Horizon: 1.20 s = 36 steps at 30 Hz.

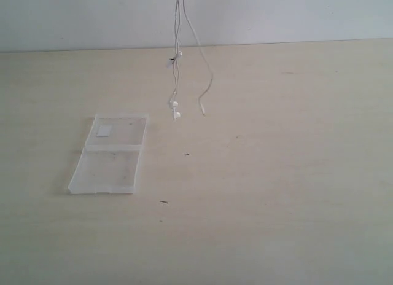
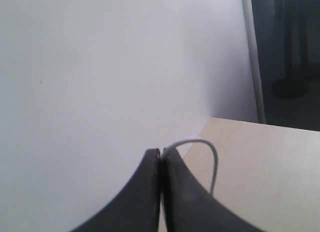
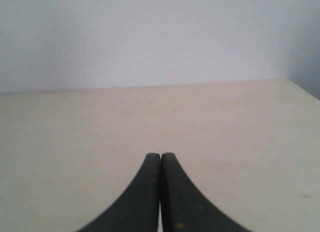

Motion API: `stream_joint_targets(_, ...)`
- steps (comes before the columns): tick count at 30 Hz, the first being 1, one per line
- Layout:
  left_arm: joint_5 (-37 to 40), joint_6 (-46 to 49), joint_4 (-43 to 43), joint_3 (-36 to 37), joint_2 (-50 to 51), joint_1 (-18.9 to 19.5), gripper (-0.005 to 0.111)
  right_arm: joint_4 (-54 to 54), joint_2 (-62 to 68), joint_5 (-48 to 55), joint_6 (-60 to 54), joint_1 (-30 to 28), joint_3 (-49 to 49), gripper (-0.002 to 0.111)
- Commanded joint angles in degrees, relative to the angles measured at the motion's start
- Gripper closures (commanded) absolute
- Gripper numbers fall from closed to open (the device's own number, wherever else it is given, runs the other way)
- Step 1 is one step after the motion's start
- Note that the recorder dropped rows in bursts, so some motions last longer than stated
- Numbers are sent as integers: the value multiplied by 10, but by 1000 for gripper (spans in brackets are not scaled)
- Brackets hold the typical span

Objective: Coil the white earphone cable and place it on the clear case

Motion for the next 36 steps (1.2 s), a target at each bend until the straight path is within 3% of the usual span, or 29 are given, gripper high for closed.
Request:
stream_joint_targets(1,-10,3,15,1,13,-1,107,94,-3,-91,-1,-2,3,108)
stream_joint_targets(5,-10,3,15,1,24,-1,107,128,-3,-197,3,-2,3,108)
stream_joint_targets(9,-12,6,16,1,25,-1,107,152,-3,-316,95,-2,3,108)
stream_joint_targets(12,-22,18,16,1,24,-1,107,98,-3,-410,152,-2,-3,108)
stream_joint_targets(14,-28,18,16,1,23,-1,107,51,7,-416,189,-2,-33,108)
stream_joint_targets(22,-28,18,15,1,23,-1,107,-204,311,-407,260,-2,-215,108)
stream_joint_targets(27,-28,18,15,1,23,-1,107,-501,557,-436,462,-2,-333,108)
stream_joint_targets(29,-28,18,15,1,23,-1,107,-646,651,-521,568,-2,-377,108)
stream_joint_targets(32,-28,18,15,1,23,-1,107,-780,778,-716,616,-2,-438,108)
stream_joint_targets(34,-28,18,15,1,23,-1,107,-816,842,-829,614,-2,-471,108)
stream_joint_targets(36,-28,18,15,1,23,-1,107,-828,890,-840,614,-2,-502,108)
